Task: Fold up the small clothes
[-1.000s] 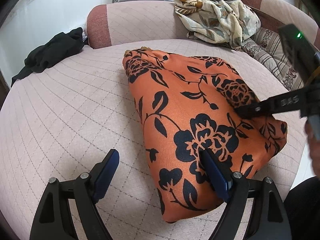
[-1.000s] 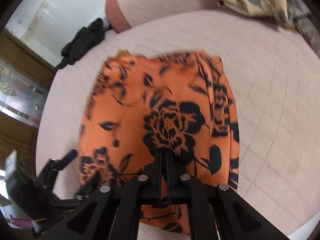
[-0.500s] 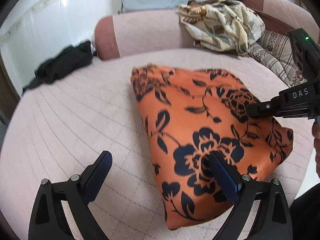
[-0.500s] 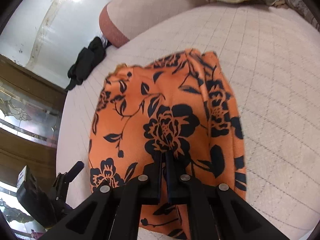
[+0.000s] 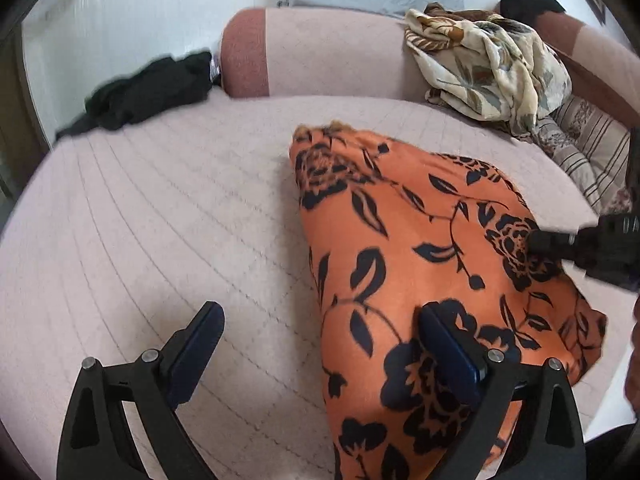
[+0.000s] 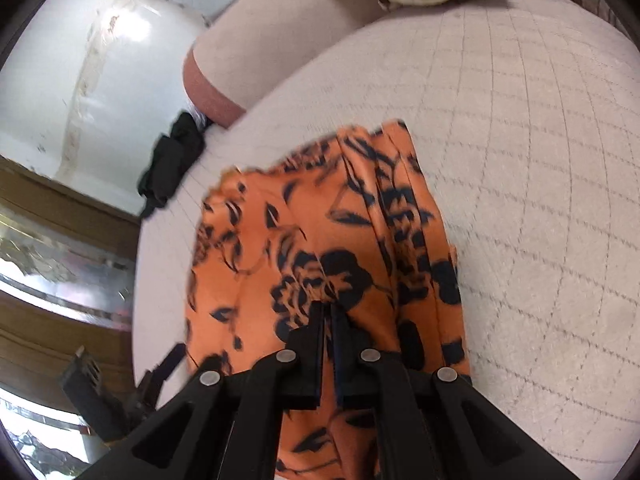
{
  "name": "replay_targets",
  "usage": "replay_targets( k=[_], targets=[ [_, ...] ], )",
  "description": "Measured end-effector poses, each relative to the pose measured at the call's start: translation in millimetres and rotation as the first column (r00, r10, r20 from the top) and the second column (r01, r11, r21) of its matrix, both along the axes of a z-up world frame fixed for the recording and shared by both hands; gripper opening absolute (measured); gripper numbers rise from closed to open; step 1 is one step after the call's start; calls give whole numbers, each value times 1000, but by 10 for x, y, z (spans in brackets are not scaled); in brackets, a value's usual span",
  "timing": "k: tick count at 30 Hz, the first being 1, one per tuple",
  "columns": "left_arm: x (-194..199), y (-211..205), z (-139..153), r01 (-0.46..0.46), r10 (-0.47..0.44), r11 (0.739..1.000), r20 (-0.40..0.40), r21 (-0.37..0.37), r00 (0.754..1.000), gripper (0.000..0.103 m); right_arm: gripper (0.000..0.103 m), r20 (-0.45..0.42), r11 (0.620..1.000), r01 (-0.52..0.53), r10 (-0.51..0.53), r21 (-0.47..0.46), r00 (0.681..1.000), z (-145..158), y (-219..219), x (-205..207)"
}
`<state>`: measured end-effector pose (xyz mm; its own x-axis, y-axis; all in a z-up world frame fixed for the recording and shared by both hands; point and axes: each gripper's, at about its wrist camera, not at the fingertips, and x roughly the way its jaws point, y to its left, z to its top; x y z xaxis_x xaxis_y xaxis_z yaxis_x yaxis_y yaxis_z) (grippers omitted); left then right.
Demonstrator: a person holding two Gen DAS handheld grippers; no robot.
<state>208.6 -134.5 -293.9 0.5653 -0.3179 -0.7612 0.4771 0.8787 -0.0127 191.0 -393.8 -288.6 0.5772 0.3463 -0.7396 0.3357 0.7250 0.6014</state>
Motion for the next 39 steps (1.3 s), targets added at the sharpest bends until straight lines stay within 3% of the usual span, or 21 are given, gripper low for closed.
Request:
replay_targets(
  k=[5, 7, 9, 17, 19, 20, 22, 23, 24, 32, 39],
  targets=[
    [25, -71, 38, -40, 40, 999, 45, 11, 998, 99, 8, 114, 993, 108, -103, -38, 988, 152, -94, 102],
    [75, -101, -31, -42, 42, 999, 19, 19, 999, 99, 10, 61, 992, 120, -117, -37, 991, 35, -142, 209],
    [108, -124, -72, -46, 46, 999, -5, 9, 999, 99, 10, -15, 992, 120, -120, 40, 993, -227, -192, 335],
    [137, -130, -74, -49, 49, 999, -19, -11, 999, 99, 10, 15, 978, 111, -115, 174, 993, -167, -355, 261],
    [143, -130, -77, -50, 50, 999, -21, -15, 999, 99, 16, 40, 976, 105, -115, 190, 993, -119, -416, 213],
    [144, -131, -76, -51, 51, 999, -22, -16, 998, 99, 23, 54, 975, 103, -116, 195, 992, -95, -450, 197],
    [153, -138, -80, -52, 51, 999, -26, -18, 998, 99, 48, 80, 971, 103, -122, 214, 989, -49, -509, 133],
    [155, -141, -81, -51, 51, 998, -27, -19, 998, 99, 78, 90, 969, 107, -130, 224, 987, -30, -544, 110],
    [158, -147, -83, -51, 51, 999, -29, -19, 998, 99, 83, 110, 965, 126, -154, 231, 982, -8, -590, 64],
    [195, -182, -92, -16, 15, 1000, -67, -24, 998, 99, 83, 96, 966, 140, -164, 216, 982, -13, -838, -22],
    [352, -110, -197, 3, -38, 991, -260, -134, 965, 99, 83, 45, 970, 91, -104, 225, 994, -158, -934, -10]
  ],
)
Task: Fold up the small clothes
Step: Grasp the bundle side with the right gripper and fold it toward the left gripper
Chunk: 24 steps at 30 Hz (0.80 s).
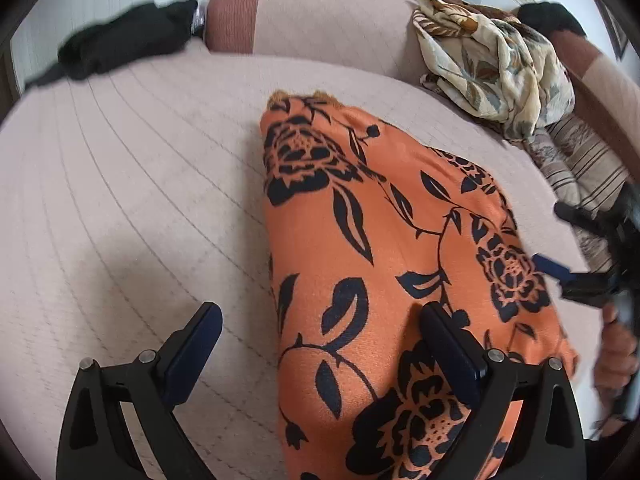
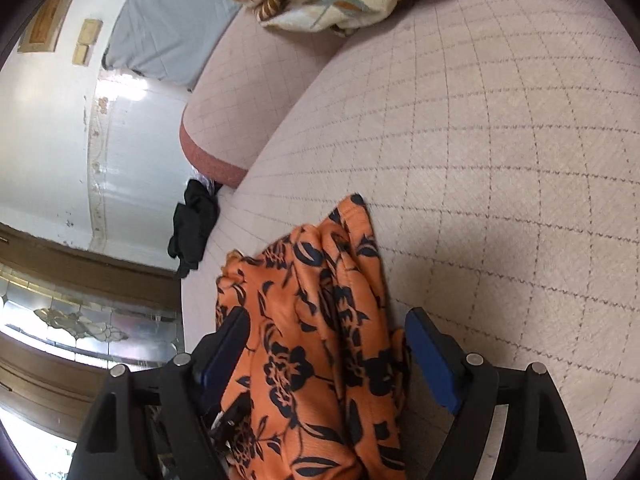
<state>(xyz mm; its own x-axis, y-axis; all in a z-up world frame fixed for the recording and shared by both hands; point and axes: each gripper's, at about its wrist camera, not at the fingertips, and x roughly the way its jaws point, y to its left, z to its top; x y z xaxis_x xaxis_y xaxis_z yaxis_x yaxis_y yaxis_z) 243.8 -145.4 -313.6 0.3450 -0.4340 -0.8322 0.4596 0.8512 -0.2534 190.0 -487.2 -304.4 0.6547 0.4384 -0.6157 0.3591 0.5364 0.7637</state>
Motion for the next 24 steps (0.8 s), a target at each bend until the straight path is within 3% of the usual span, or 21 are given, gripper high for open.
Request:
replay_targets(
  k=[3, 6, 10, 14, 21, 22, 24],
  targets=[
    [33, 17, -28, 51, -61, 994, -98, -99, 993, 99, 83, -18, 999, -39, 39, 7, 999, -61, 10, 29],
    [15, -26, -54, 92, -112, 986, -139, -142, 984, 99, 83, -34, 997, -73, 74, 24, 997, -130, -4, 56],
    [-14, -123, -95, 107, -124, 987, -143, -123, 982, 99, 83, -59, 993, -108, 111, 51, 992, -262, -14, 75],
    [-73, -203, -99, 116, -126, 989, -117, -91, 985, 99, 83, -78, 977, -160, 172, 139, 982, -461, 82, 147],
    [-93, -291, -76, 125, -129, 990, -69, -57, 989, 93, 83, -49, 972, -205, 211, 111, 976, -486, 332, 298],
    [-101, -286, -65, 127, -130, 990, -62, -55, 990, 91, 81, -43, 972, -218, 223, 91, 974, -472, 389, 316],
    [-110, -283, -54, 132, -134, 990, -47, -49, 990, 88, 69, -39, 971, -229, 232, 70, 972, -461, 482, 332]
  ],
)
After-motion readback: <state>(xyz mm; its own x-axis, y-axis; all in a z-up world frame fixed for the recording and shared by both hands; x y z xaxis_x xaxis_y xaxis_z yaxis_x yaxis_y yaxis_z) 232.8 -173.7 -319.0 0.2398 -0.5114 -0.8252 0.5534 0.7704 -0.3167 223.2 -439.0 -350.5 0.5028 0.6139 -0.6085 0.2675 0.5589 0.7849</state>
